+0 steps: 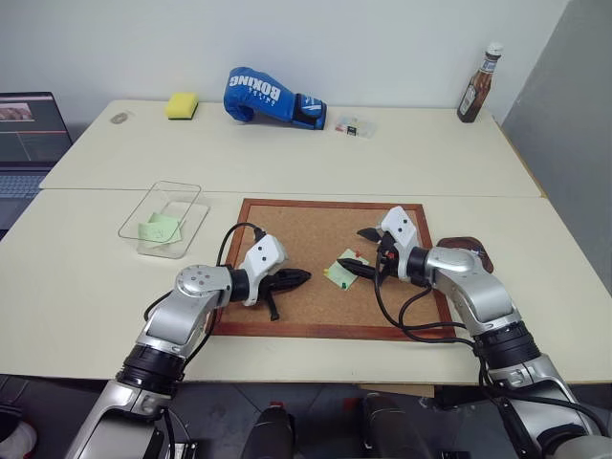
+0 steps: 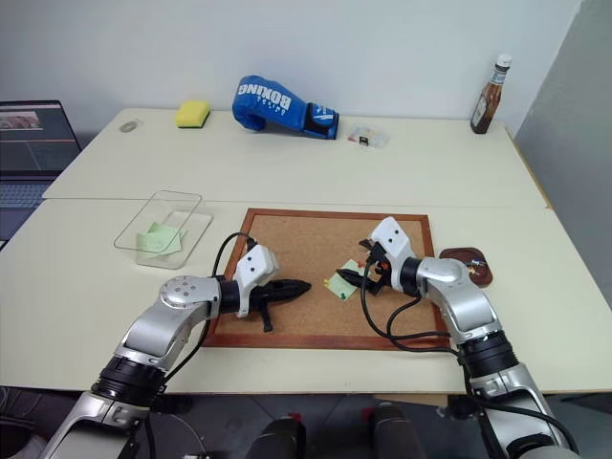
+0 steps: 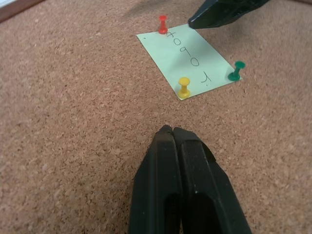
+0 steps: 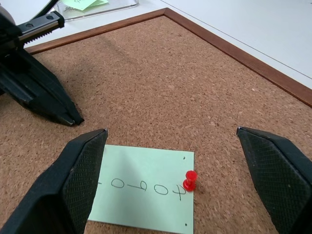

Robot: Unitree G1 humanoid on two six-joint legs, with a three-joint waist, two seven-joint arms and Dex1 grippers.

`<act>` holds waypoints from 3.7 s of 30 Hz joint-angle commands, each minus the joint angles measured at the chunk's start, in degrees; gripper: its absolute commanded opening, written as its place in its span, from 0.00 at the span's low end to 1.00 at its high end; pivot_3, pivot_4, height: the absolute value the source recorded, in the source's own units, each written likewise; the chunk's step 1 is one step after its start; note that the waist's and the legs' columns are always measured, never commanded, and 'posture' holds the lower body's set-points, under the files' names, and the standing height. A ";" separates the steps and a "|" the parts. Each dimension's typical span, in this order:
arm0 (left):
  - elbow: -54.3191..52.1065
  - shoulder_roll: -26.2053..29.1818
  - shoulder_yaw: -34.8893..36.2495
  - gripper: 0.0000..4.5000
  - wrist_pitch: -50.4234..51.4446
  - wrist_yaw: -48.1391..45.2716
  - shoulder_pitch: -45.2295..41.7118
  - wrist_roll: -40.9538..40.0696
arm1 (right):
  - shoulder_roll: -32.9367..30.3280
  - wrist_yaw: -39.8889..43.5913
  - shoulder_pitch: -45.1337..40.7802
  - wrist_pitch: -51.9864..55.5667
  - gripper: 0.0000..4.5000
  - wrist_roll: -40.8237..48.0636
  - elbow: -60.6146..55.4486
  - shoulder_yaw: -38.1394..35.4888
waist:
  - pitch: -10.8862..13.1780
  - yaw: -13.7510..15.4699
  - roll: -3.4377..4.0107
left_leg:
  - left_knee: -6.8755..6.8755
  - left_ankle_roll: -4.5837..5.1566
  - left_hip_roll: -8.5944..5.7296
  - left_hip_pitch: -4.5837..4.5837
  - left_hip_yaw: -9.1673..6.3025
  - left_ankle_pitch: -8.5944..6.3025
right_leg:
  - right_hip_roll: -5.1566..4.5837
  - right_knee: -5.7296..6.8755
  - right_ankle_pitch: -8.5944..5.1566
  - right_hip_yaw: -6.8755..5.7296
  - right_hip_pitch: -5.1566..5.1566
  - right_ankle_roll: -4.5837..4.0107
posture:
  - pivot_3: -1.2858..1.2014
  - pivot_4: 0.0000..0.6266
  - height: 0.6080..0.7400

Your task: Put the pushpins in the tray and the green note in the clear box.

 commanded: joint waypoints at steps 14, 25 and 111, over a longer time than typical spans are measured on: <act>1.88 -0.26 0.14 0.00 1.74 -1.11 0.15 1.04 | 1.58 1.30 -2.15 -4.33 0.69 -0.84 5.90 -0.96 | -0.14 -0.22 0.20 | -0.05 0.02 0.00 0.56 0.02 0.01 | 0.01 0.01 0.00 0.02 0.51 0.00 | 0.52 0.24 1.00; 2.61 0.17 0.19 0.00 1.92 -1.44 -0.40 1.70 | 2.23 1.05 -3.41 -5.81 0.23 -2.21 9.33 -0.97 | -0.14 -0.40 0.20 | -0.09 0.02 0.02 0.65 0.05 0.01 | 0.02 0.00 0.00 0.05 0.56 0.00 | 0.52 0.24 1.00; 5.80 1.01 -3.38 0.00 2.44 1.33 -0.18 7.83 | -8.65 -15.49 3.40 10.45 0.28 3.75 5.57 -22.65 | -0.23 -0.50 0.39 | -0.15 0.12 0.06 0.81 0.21 0.07 | 0.05 -0.30 -0.25 0.22 0.68 -0.29 | 0.52 0.24 1.00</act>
